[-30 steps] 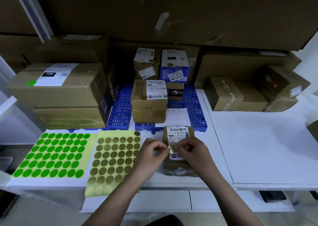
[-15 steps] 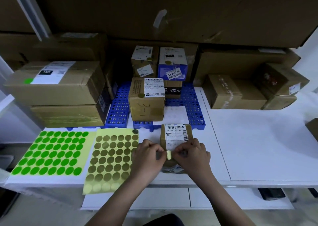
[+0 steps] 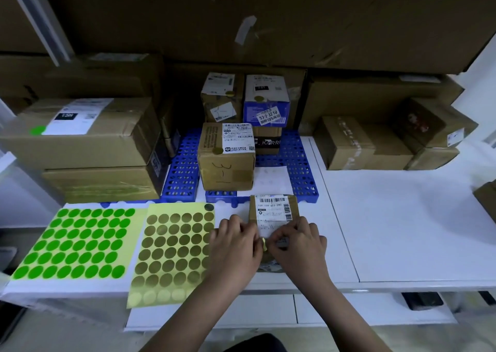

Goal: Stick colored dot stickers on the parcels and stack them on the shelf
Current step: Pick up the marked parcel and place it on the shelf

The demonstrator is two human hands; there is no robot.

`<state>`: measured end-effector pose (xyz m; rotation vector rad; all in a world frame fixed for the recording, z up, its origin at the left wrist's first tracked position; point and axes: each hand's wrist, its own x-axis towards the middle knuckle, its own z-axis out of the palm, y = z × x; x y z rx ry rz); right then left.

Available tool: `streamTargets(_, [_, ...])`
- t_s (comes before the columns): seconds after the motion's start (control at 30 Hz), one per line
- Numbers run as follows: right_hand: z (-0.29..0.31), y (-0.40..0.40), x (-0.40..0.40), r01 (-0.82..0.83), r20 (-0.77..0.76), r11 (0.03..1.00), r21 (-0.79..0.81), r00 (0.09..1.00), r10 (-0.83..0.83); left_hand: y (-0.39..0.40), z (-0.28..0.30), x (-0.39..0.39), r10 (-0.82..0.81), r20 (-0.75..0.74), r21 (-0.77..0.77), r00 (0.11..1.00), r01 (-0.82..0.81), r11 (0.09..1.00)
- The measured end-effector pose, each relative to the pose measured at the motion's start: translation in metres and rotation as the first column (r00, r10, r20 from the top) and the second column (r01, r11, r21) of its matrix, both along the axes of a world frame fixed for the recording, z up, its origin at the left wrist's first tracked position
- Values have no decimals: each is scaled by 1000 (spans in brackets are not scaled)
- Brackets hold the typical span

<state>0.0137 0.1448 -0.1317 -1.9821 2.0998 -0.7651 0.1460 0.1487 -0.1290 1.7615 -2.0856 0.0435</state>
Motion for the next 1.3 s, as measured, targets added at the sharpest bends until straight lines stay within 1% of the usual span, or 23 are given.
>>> streamTargets(0.13, [0,0,1,-33,-27,999,-17,999,33,0,-3,0,-7,29,-12,1000,8,1000])
streamTargets(0.27, [-4,0,1,-33,-16,996,-81,999,32,-2,-5,1,-23,50,-14,998,23,1000])
streamTargets(0.37, [-8,0,-1,-27,-10,994,-107,1000,26,-2,-3,2,-14,32,-1,999,14,1000])
streamTargets(0.4, [-9,-1,-3,-25,-6,994,-110,1000,25,-2,0,3,-3,35,35,999,2,999])
streamTargets(0.47, [-12,-1,-7,-27,-2,994,-102,1000,27,-3,5,5,50,31,174,998,-55,983])
streamTargets(0.5, [-14,-1,-9,-32,2,996,-88,999,33,-4,4,8,73,-9,227,997,-69,971])
streamTargets(0.53, [-15,-1,-10,-40,19,997,-60,999,41,-5,2,9,103,-103,291,989,-69,954])
streamTargets(0.57, [-16,-2,-12,-48,65,999,-13,997,49,-6,-1,11,138,-249,367,958,-39,929])
streamTargets(0.6, [-15,-2,-12,-60,136,997,49,989,53,-8,-5,13,185,-427,442,885,26,897])
streamTargets(0.63, [-14,-2,-13,-68,208,994,88,977,49,-9,-10,13,232,-591,483,773,109,869])
streamTargets(0.67, [-14,-2,-13,-79,263,992,98,963,51,-10,-14,12,270,-698,501,664,182,846])
streamTargets(0.7, [-15,-3,-14,-92,305,991,101,951,57,-11,-17,11,297,-764,497,573,229,837])
streamTargets(0.77, [-16,-4,-14,-107,338,989,99,939,68,-9,-18,8,342,-831,489,439,282,826])
streamTargets(0.83, [-18,-4,-14,-88,329,993,75,943,59,-6,-20,7,379,-865,481,330,323,815])
streamTargets(0.9, [-18,-4,-13,-62,313,997,51,949,43,-3,-21,6,409,-876,478,256,346,808])
streamTargets(0.97, [-19,-3,-11,-48,280,998,34,959,37,-1,-21,5,414,-880,474,233,360,803])
streamTargets(1.13, [-21,-3,-8,-27,247,998,49,969,14,1,-20,7,418,-877,480,235,398,782])
streamTargets(1.3, [-20,-4,-11,-39,266,996,82,964,16,2,-22,15,380,-864,499,329,466,731])
